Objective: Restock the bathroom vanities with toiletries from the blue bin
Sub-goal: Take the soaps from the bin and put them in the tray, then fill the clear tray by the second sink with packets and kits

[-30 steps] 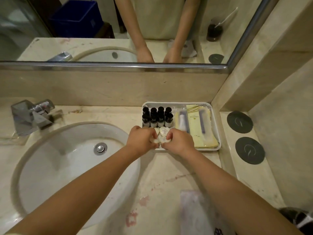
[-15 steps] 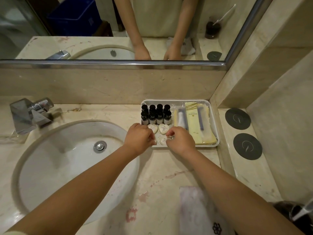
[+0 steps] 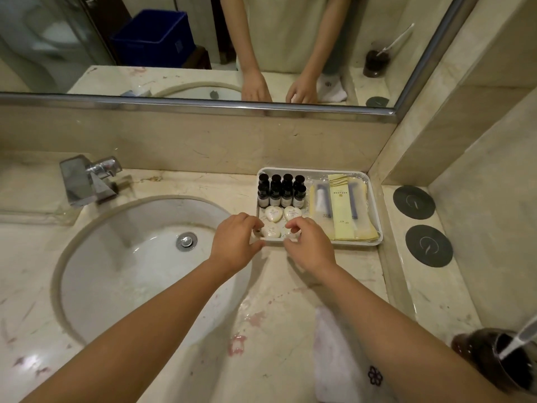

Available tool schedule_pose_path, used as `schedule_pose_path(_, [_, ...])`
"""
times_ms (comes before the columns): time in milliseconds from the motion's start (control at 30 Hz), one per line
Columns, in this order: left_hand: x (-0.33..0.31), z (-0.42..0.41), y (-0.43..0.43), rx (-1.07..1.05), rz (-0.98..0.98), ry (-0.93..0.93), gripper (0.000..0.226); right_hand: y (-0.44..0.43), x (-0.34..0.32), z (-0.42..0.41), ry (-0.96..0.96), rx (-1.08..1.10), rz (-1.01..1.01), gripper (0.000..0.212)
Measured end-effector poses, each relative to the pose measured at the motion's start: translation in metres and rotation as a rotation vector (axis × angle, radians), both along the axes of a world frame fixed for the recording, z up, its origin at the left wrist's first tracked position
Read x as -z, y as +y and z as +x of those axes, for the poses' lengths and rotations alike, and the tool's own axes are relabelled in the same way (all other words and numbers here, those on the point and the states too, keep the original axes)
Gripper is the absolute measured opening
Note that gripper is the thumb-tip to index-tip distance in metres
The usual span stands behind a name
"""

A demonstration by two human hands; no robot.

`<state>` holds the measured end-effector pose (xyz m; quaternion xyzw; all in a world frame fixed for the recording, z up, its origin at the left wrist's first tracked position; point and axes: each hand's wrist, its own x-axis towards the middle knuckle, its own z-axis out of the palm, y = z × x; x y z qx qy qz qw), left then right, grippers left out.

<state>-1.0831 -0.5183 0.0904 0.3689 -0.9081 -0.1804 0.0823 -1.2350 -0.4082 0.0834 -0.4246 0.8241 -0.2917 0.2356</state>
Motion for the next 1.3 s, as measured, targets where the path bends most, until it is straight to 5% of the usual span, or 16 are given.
schedule_pose_path(467, [-0.020, 0.113, 0.026, -0.201, 0.195, -0.072, 0.053, -0.003, -0.036, 0.104, 0.140, -0.320, 0.142, 0.058])
schedule_pose_path(1300, [-0.072, 0.476, 0.161, -0.732, 0.095, -0.134, 0.066, 0.030, -0.085, 0.445, 0.321, -0.971, 0.039, 0.067])
